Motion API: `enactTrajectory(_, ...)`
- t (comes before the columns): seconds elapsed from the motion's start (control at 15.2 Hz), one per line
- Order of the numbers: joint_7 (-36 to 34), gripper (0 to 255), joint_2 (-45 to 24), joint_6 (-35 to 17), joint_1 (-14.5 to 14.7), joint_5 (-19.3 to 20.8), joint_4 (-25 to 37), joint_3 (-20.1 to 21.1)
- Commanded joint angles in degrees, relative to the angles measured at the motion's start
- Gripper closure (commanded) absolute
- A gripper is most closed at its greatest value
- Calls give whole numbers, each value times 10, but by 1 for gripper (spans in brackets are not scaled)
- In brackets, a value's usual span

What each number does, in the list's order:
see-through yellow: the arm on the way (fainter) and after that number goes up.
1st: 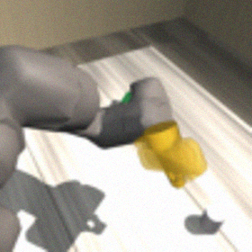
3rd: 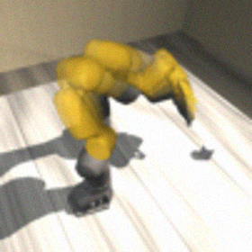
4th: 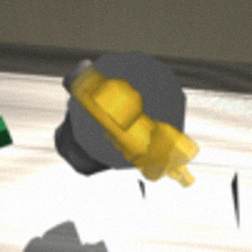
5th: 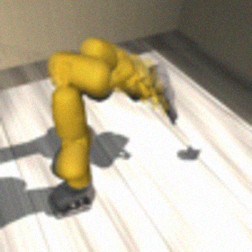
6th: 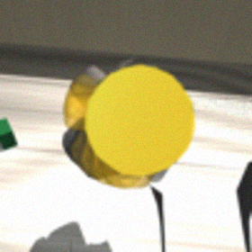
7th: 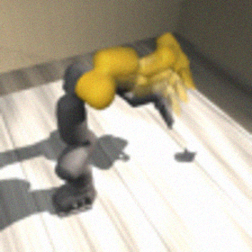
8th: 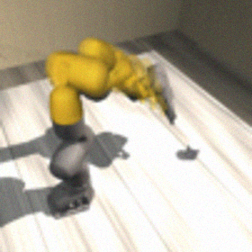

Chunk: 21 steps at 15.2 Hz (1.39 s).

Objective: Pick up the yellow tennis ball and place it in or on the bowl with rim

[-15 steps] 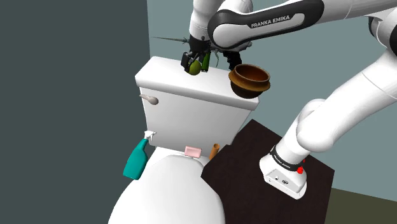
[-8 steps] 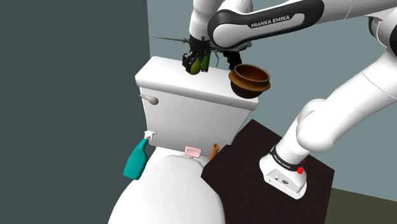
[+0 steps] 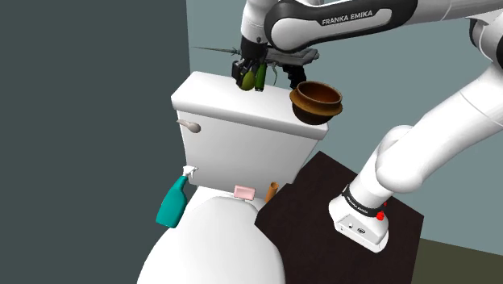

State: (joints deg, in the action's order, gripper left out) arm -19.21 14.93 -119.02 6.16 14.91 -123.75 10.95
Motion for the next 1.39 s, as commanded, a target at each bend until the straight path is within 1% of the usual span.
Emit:
enactTrajectory(0.0, 4, 255, 1, 15, 0, -2, 14, 0)
enactTrajectory(0.66, 24, 255, 4, 89, 1, -11, 87, 0)
enactTrajectory(1.32, 42, 255, -6, 163, 1, -15, 173, 1)
